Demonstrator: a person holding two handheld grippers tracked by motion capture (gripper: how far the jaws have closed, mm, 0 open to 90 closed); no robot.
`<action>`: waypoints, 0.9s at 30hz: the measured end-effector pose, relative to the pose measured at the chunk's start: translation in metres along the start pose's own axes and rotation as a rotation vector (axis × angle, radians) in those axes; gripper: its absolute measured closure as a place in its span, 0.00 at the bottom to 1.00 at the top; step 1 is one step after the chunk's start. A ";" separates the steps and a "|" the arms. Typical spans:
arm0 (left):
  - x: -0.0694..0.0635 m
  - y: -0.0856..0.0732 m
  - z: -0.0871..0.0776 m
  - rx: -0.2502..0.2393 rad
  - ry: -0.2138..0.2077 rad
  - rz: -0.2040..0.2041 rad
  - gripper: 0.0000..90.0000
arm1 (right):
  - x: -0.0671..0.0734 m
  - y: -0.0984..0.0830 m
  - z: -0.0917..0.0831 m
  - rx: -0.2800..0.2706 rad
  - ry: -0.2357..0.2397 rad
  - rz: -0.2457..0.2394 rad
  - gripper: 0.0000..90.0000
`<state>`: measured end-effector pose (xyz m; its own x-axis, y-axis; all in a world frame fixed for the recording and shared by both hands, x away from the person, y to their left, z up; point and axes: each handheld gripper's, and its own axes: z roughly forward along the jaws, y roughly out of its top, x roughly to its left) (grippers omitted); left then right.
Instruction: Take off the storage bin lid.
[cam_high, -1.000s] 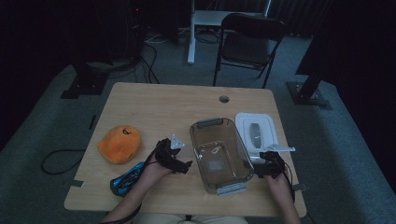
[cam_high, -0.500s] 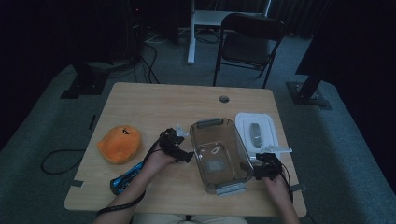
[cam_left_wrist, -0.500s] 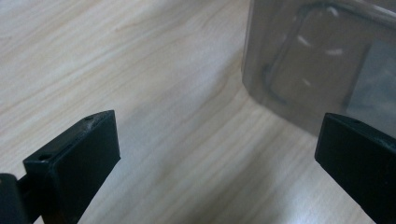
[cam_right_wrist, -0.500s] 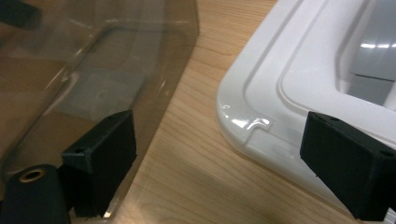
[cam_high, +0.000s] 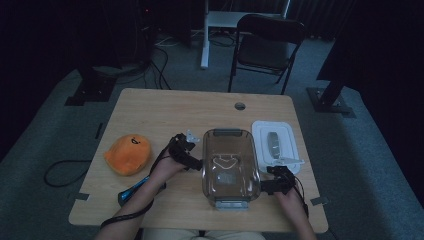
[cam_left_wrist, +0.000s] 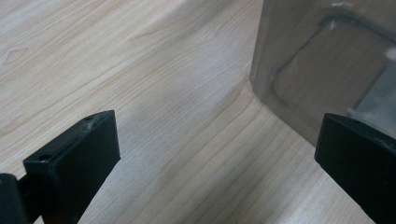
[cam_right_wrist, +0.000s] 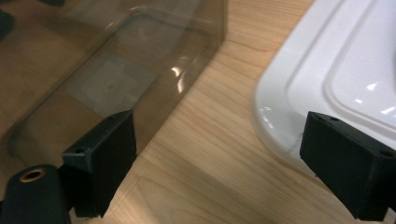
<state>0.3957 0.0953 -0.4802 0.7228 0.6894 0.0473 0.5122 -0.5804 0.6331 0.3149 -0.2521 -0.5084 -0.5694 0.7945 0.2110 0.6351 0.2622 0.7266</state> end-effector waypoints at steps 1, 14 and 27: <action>0.001 0.000 0.000 -0.002 0.003 0.004 0.01 | 0.002 0.000 0.001 0.004 0.004 -0.006 0.12; 0.013 0.003 0.003 -0.007 0.014 0.012 0.01 | 0.015 0.001 0.011 0.010 0.023 -0.031 0.12; 0.023 -0.002 -0.001 0.009 -0.002 0.028 0.01 | 0.028 0.002 0.017 0.005 0.019 -0.067 0.12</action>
<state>0.4108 0.1125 -0.4795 0.7378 0.6720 0.0635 0.4959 -0.6034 0.6245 0.3094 -0.2198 -0.5124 -0.6204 0.7645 0.1748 0.5981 0.3170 0.7360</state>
